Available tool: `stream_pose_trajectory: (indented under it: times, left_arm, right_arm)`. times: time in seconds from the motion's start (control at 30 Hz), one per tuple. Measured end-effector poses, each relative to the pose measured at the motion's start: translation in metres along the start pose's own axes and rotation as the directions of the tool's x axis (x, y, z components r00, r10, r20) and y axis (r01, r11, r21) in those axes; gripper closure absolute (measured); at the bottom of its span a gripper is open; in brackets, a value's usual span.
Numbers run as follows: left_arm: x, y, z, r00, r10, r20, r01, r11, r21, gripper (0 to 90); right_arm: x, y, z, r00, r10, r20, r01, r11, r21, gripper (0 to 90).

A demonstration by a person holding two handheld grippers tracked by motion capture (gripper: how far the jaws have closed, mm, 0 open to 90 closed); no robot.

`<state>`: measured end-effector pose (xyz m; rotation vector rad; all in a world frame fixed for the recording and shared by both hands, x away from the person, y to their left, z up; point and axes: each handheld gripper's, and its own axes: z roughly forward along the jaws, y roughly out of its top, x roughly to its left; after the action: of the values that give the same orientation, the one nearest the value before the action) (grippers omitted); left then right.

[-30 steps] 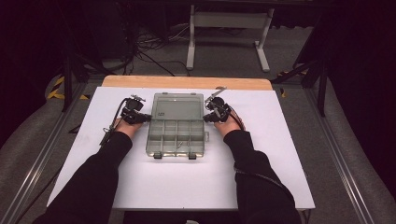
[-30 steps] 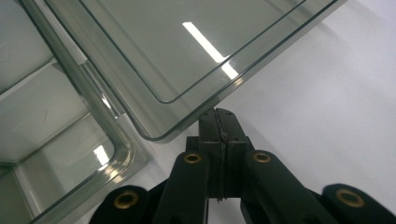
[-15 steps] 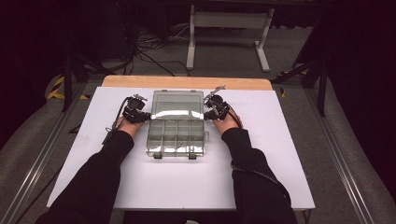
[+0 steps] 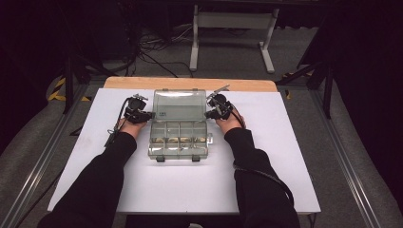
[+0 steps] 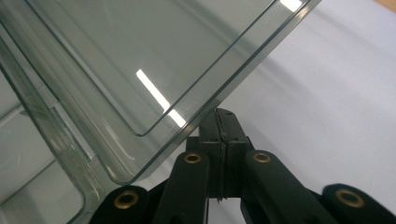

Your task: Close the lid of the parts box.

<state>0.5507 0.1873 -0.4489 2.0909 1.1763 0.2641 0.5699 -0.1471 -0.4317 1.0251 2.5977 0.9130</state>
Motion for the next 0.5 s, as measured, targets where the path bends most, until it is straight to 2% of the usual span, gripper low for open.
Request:
stream_pose_trajectory:
  times: [0.1,0.13,0.17,0.23,0.4,0.5]
  left_arm:
    - [0.001,0.002,-0.003,1.0000,-0.003,0.001,0.003,0.9999,-0.015,89.6]
    - [0.001,0.005,-0.004,0.9999,-0.009,0.005,0.009,0.9999,0.008,89.6]
    - [0.000,0.007,-0.005,1.0000,0.005,-0.003,-0.005,0.9999,0.016,89.7]
    - [-0.003,0.013,-0.009,0.9995,0.028,-0.012,-0.028,0.9996,0.000,89.7]
    - [-0.007,0.021,-0.013,0.9990,0.044,-0.012,-0.044,0.9990,-0.003,89.6]
    - [-0.006,0.022,-0.015,0.9992,0.037,-0.014,-0.037,0.9993,-0.011,89.7]
  right_arm:
    - [-0.001,0.002,-0.003,1.0000,0.003,-0.008,-0.004,1.000,-0.013,90.0]
    - [-0.001,0.003,-0.004,1.0000,0.003,-0.008,-0.003,1.000,-0.013,90.0]
    - [0.000,0.004,-0.005,1.0000,0.001,-0.003,-0.001,1.000,-0.012,90.0]
    - [0.000,0.005,-0.007,1.0000,-0.004,0.002,0.004,1.000,-0.015,90.0]
    - [-0.002,0.008,-0.015,1.0000,-0.006,-0.001,0.006,0.999,-0.041,90.0]
    - [-0.002,0.008,-0.018,0.9999,-0.012,0.005,0.012,0.999,-0.042,90.0]
